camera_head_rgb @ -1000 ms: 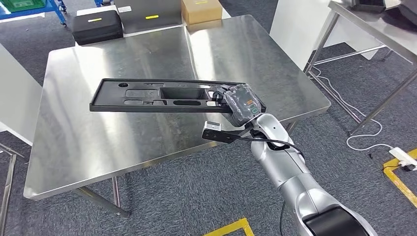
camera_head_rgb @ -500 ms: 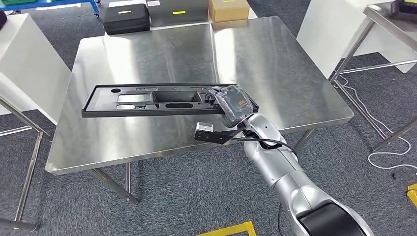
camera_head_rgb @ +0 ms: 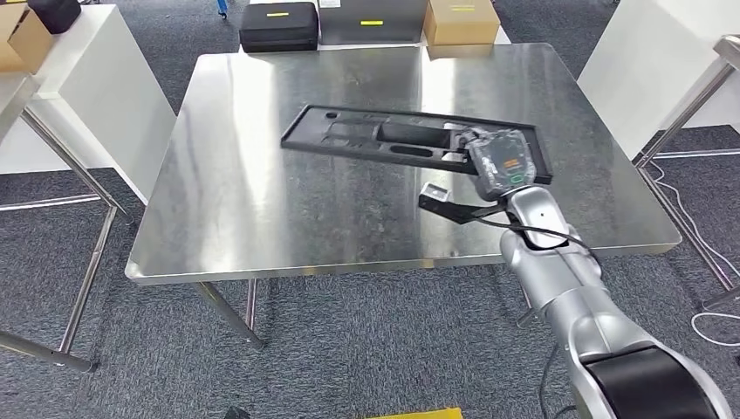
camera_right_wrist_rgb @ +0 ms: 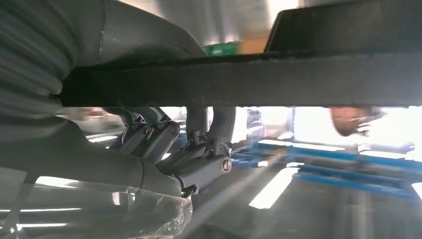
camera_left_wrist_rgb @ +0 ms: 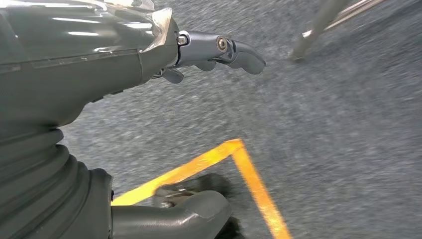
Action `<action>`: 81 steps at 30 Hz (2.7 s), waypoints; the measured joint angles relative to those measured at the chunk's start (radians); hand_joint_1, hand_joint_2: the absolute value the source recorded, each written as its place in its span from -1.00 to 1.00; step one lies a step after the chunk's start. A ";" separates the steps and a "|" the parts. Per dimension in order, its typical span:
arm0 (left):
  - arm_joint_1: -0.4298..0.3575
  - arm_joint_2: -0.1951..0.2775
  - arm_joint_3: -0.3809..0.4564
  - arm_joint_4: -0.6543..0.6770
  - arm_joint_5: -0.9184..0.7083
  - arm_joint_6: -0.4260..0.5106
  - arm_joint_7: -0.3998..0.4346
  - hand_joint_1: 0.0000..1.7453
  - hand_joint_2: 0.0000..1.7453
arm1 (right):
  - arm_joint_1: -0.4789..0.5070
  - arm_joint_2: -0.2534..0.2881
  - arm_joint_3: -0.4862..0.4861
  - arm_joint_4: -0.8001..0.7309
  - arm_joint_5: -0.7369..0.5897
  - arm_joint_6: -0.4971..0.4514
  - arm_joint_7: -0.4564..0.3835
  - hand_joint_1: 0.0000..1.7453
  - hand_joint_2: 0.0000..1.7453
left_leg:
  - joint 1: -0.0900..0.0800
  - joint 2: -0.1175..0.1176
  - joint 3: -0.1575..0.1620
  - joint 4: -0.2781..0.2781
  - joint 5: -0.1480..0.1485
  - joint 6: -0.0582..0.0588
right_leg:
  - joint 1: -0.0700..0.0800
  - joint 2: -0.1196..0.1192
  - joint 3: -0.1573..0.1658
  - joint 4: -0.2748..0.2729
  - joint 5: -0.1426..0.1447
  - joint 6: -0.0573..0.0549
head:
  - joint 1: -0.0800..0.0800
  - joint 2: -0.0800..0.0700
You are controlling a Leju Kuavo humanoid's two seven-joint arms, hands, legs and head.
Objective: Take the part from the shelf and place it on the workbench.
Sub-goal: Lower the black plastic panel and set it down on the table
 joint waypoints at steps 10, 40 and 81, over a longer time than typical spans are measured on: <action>0.002 -0.003 0.036 -0.003 0.013 0.051 -0.048 -1.00 1.00 | -0.027 -0.072 -0.088 0.109 0.042 -0.016 0.060 0.98 1.00 | -0.002 0.006 0.004 -0.008 0.005 0.020 | 0.004 0.012 0.005 -0.015 0.010 -0.012 | -0.001 0.000; -0.004 -0.002 0.087 -0.005 0.009 0.073 -0.061 -1.00 1.00 | -0.100 -0.122 -0.195 0.242 0.069 0.020 -0.061 0.98 1.00 | -0.017 0.009 0.000 -0.009 0.005 -0.003 | 0.007 0.010 0.003 -0.014 0.010 -0.012 | 0.000 0.000; 0.009 0.003 0.110 -0.005 -0.013 0.112 -0.053 -1.00 -1.00 | -0.063 -0.119 -0.220 0.257 0.056 -0.044 -0.136 -1.00 1.00 | -0.017 0.005 0.000 -0.006 0.005 -0.002 | 0.005 0.006 0.002 -0.014 0.010 -0.012 | 0.000 0.000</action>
